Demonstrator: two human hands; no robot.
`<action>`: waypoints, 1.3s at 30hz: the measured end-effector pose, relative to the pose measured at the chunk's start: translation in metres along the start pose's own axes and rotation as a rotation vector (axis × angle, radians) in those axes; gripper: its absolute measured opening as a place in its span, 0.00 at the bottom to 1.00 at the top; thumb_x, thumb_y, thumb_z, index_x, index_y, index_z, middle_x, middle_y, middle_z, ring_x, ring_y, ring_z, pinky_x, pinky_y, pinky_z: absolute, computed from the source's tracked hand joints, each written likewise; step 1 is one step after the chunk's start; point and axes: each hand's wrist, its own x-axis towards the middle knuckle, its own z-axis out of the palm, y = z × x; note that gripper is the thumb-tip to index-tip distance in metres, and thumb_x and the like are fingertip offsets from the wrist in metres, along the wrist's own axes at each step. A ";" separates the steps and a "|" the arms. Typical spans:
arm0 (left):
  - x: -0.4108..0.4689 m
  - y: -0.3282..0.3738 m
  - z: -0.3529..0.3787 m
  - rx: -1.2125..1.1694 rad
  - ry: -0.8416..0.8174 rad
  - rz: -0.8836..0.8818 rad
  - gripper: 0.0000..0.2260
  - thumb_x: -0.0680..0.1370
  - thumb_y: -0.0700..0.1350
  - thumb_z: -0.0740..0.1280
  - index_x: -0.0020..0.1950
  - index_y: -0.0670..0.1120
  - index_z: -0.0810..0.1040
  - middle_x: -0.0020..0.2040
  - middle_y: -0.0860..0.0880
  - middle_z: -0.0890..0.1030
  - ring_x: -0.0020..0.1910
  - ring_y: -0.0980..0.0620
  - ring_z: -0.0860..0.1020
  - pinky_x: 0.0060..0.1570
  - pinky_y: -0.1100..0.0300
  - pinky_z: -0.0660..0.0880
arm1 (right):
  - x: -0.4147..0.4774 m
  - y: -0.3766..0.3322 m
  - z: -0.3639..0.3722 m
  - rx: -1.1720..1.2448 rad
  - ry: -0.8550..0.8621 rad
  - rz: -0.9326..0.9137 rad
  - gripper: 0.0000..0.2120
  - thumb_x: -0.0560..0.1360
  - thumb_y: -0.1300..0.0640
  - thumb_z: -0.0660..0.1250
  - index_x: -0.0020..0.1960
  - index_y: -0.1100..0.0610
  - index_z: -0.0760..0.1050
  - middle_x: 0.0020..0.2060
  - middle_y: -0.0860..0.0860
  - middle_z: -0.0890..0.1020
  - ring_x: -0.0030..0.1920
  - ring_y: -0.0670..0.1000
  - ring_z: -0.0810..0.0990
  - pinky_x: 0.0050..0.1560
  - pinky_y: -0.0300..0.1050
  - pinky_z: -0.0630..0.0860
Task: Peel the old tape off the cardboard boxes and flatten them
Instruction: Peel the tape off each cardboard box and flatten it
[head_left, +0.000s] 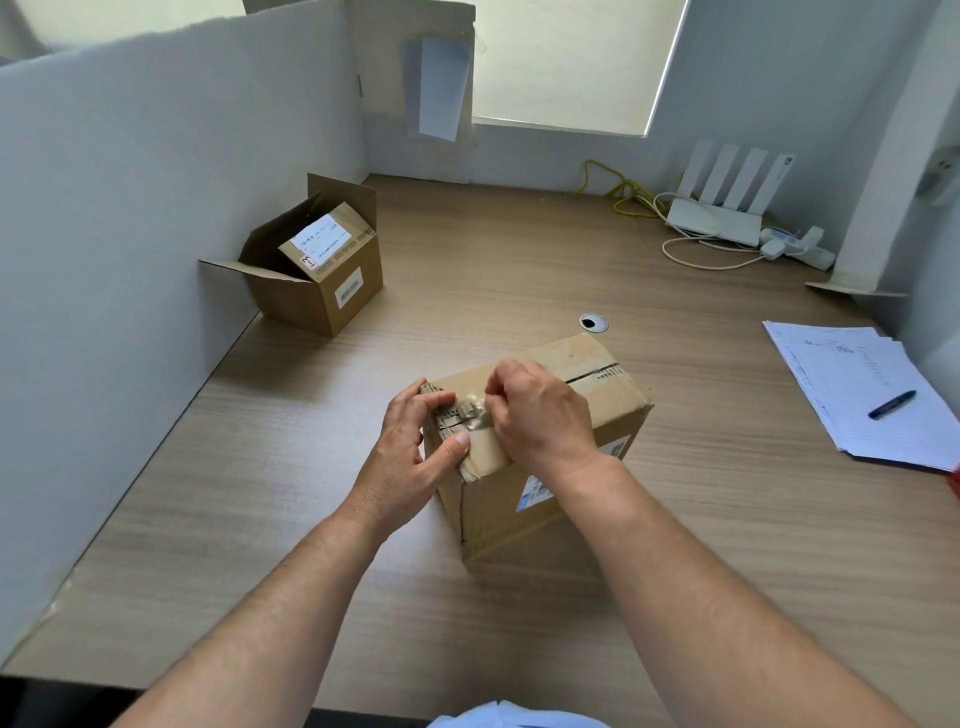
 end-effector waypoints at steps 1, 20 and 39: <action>0.000 0.000 0.000 -0.004 0.000 0.003 0.18 0.77 0.49 0.67 0.66 0.56 0.70 0.74 0.52 0.60 0.72 0.57 0.61 0.70 0.52 0.65 | -0.001 0.000 0.001 -0.017 -0.018 -0.029 0.09 0.79 0.53 0.57 0.51 0.54 0.74 0.48 0.52 0.78 0.43 0.52 0.74 0.41 0.43 0.63; -0.002 0.000 -0.001 0.007 -0.016 -0.010 0.17 0.78 0.49 0.67 0.66 0.58 0.68 0.73 0.54 0.59 0.72 0.57 0.62 0.70 0.53 0.65 | 0.006 0.007 -0.012 0.088 0.033 0.258 0.08 0.79 0.59 0.60 0.57 0.57 0.69 0.46 0.55 0.80 0.45 0.56 0.77 0.42 0.44 0.65; 0.003 0.001 -0.001 0.035 -0.042 -0.025 0.18 0.78 0.51 0.66 0.67 0.57 0.68 0.73 0.55 0.59 0.72 0.57 0.61 0.71 0.51 0.65 | 0.010 0.023 -0.011 0.028 0.040 0.289 0.12 0.80 0.53 0.57 0.54 0.53 0.79 0.51 0.54 0.77 0.48 0.55 0.76 0.43 0.43 0.67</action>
